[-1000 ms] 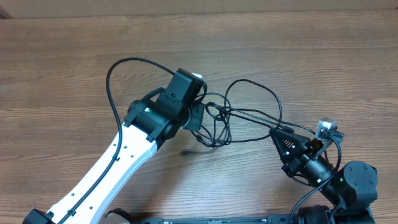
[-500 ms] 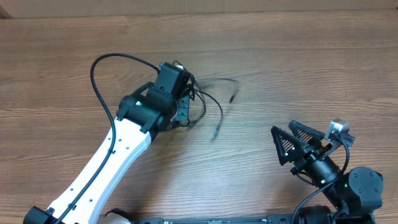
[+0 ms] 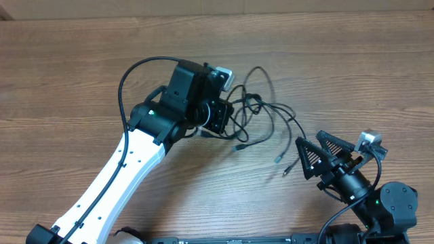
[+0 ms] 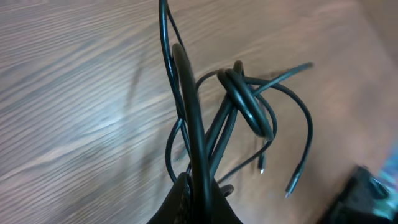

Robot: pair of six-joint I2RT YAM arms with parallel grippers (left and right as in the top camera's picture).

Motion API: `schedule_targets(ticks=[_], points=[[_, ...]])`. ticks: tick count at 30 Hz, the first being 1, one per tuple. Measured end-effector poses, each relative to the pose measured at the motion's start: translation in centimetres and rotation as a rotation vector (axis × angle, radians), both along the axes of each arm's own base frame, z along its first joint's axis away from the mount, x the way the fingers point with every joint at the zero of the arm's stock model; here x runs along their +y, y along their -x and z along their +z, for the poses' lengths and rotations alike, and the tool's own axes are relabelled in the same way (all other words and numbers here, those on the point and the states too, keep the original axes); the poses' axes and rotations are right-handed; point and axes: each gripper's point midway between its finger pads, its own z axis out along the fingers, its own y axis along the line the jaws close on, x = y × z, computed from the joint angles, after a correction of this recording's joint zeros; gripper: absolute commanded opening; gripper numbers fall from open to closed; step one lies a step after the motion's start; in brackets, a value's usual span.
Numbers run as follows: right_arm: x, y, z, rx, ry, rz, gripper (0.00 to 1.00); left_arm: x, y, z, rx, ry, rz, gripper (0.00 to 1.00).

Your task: Untangle cables

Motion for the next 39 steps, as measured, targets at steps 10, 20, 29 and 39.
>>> schedule_targets(ticks=[10,20,29,39], points=[[0.0,0.0,0.0,0.001,0.001,-0.002,0.86,-3.4,0.8,3.6,-0.093,0.188,-0.201,0.04],[0.0,0.0,-0.3,0.012,0.001,-0.003,0.85,-4.7,1.3,5.5,-0.156,0.271,-0.293,0.04],[-0.1,0.0,-0.3,0.012,0.001,-0.005,0.85,-4.3,2.3,4.4,-0.242,0.191,-0.421,0.04],[-0.1,-0.1,-0.2,0.011,0.002,-0.009,0.85,-4.1,2.7,3.9,-0.312,0.143,-0.501,0.04]])
